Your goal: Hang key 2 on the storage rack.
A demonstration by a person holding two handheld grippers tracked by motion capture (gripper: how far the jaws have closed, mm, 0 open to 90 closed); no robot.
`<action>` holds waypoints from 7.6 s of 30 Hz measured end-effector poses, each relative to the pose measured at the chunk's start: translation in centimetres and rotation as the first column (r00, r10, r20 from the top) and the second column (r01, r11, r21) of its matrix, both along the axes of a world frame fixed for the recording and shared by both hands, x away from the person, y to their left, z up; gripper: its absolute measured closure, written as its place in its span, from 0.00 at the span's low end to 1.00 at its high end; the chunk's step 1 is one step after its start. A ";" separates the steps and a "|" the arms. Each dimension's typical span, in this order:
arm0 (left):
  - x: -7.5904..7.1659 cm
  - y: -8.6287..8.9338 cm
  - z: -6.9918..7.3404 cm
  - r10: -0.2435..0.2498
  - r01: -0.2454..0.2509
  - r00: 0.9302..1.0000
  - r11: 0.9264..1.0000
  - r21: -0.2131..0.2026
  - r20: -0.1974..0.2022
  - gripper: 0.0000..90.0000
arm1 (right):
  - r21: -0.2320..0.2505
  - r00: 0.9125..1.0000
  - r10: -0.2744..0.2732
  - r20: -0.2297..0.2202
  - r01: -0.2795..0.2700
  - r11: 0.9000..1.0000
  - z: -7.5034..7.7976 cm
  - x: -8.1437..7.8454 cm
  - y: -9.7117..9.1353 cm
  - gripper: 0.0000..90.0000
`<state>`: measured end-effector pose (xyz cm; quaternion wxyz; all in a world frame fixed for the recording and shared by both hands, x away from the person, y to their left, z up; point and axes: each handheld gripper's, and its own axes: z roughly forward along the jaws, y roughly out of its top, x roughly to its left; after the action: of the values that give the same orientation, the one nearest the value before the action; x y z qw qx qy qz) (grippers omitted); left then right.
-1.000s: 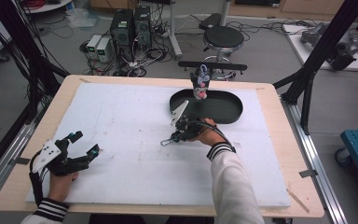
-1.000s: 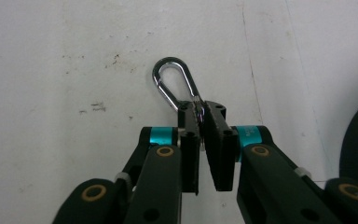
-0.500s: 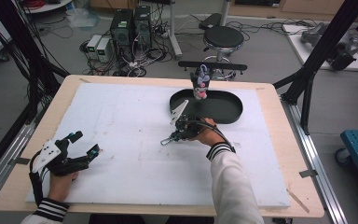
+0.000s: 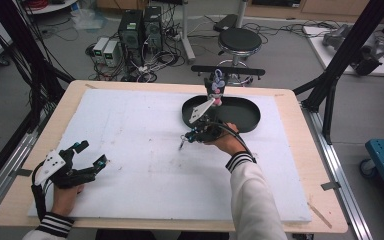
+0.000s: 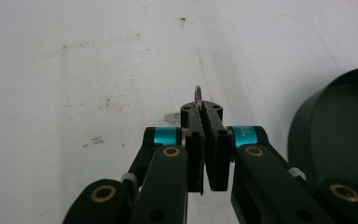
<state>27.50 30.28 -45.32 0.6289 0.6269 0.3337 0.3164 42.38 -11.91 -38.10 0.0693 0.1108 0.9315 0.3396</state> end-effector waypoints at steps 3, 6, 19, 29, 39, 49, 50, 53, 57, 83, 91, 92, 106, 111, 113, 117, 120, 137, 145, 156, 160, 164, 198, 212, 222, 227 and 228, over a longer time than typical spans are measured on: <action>0.0 0.0 0.0 0.000 0.000 1.000 1.000 0.000 0.000 0.17 | 0.024 1.000 -0.027 0.013 0.027 0.999 0.5 0.0 -0.2 0.98; 0.0 0.0 0.0 0.000 0.000 1.000 1.000 -0.001 0.001 0.17 | 0.074 0.999 -0.039 0.028 0.037 0.997 1.0 0.0 -0.4 0.98; 0.0 0.0 0.0 0.000 0.000 1.000 1.000 0.000 0.000 0.17 | 0.232 0.989 -0.134 0.065 0.115 0.966 3.7 -0.5 -3.3 0.98; 0.0 0.0 0.0 0.002 -0.002 1.000 1.000 0.000 0.003 0.17 | 0.399 0.964 -0.251 0.084 0.198 0.895 6.3 -1.3 -7.8 0.98; 0.0 0.0 0.0 0.002 -0.002 1.000 1.000 0.001 0.000 0.17 | 0.442 0.939 -0.329 0.104 0.253 0.861 8.7 -1.2 -11.8 0.98; 0.0 0.0 0.0 0.003 -0.003 1.000 1.000 0.001 0.001 0.17 | 0.450 0.924 -0.366 0.109 0.283 0.847 11.5 -0.2 -14.0 0.98; 0.0 0.0 0.0 0.003 -0.003 1.000 1.000 0.001 0.000 0.17 | 0.450 0.922 -0.371 0.115 0.285 0.847 11.7 -0.1 -14.2 0.98; 0.0 0.0 0.0 0.002 -0.002 1.000 1.000 0.001 0.000 0.17 | 0.463 0.918 -0.380 0.114 0.289 0.838 12.3 0.3 -15.0 0.98; 0.0 0.0 0.0 0.002 -0.002 1.000 1.000 0.002 -0.001 0.17 | 0.460 0.912 -0.394 0.114 0.303 0.835 13.0 1.0 -15.9 0.98; 0.0 0.0 0.0 0.003 -0.003 1.000 1.000 0.002 -0.002 0.17 | 0.342 0.918 -0.384 0.097 0.332 0.879 16.7 5.9 -16.7 0.98; 0.0 0.0 0.0 0.003 -0.003 1.000 1.000 0.001 -0.003 0.17 | 0.300 0.921 -0.381 0.076 0.343 0.890 15.6 6.9 -16.1 0.98; 0.0 0.0 0.0 0.003 -0.003 1.000 1.000 0.001 -0.003 0.17 | 0.299 0.921 -0.383 0.075 0.346 0.889 15.5 7.0 -16.1 0.98; 0.0 0.0 0.0 0.002 -0.002 1.000 1.000 0.001 -0.003 0.17 | 0.238 0.918 -0.392 0.050 0.371 0.898 14.0 8.2 -15.9 0.98; 0.0 0.0 0.0 0.002 -0.002 1.000 1.000 0.001 -0.004 0.17 | 0.211 0.917 -0.396 0.050 0.377 0.902 13.6 8.4 -15.7 0.98; 0.0 0.0 0.0 0.002 -0.002 1.000 1.000 0.002 -0.003 0.17 | 0.202 0.919 -0.391 0.047 0.374 0.905 13.4 8.6 -15.6 0.98; 0.0 0.0 0.0 0.001 -0.001 1.000 1.000 0.002 -0.003 0.17 | 0.186 0.918 -0.393 0.046 0.378 0.907 13.2 8.7 -15.5 0.98; 0.0 0.0 0.0 0.001 -0.001 1.000 1.000 0.002 -0.003 0.17 | 0.173 0.921 -0.387 0.045 0.375 0.911 13.0 8.9 -15.4 0.98; 0.1 0.0 0.0 0.001 -0.001 1.000 1.000 0.000 -0.003 0.17 | 0.142 0.916 -0.399 0.042 0.389 0.910 11.9 9.8 -15.3 0.98; 0.1 0.0 0.0 0.001 -0.001 1.000 1.000 0.000 -0.005 0.17 | 0.137 0.909 -0.415 0.043 0.406 0.903 11.8 9.9 -15.6 0.98; 0.1 0.0 0.0 0.002 -0.002 1.000 1.000 -0.001 -0.003 0.17 | 0.144 0.899 -0.433 0.064 0.421 0.896 11.5 10.4 -15.4 0.98; 0.1 0.0 0.0 0.002 -0.002 1.000 1.000 -0.001 -0.005 0.17 | 0.147 0.893 -0.444 0.078 0.430 0.891 11.4 10.6 -15.5 0.98; 0.1 0.0 0.0 0.003 -0.003 1.000 1.000 -0.002 -0.004 0.17 | 0.156 0.886 -0.456 0.085 0.441 0.884 11.4 10.8 -15.7 0.98; 0.0 0.0 0.0 0.003 -0.003 1.000 1.000 0.002 -0.002 0.17 | 0.319 0.840 -0.534 0.093 0.483 0.816 13.2 8.5 -15.4 0.01; 0.0 -0.1 0.0 0.004 -0.004 1.000 1.000 0.002 0.000 0.17 | 0.497 0.853 -0.502 0.146 0.375 0.783 14.5 -0.5 -15.6 0.01; 0.0 -0.1 0.0 0.000 0.000 1.000 1.000 0.004 0.003 0.17 | 0.587 0.825 -0.515 0.233 0.303 0.750 9.4 -9.5 -15.3 0.01; 0.0 -0.1 0.0 0.001 -0.001 1.000 1.000 0.004 0.004 0.17 | 0.622 0.799 -0.560 0.218 0.328 0.711 5.2 -11.9 -15.7 0.01; 0.0 -0.1 0.0 0.000 0.000 1.000 1.000 0.008 0.004 0.17 | 0.629 0.794 -0.570 0.211 0.336 0.701 4.5 -12.2 -15.8 0.01</action>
<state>27.48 30.21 -45.33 0.6269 0.6289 0.3311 0.3193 30.19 -27.72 -33.61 0.3007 0.2866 0.6976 0.5838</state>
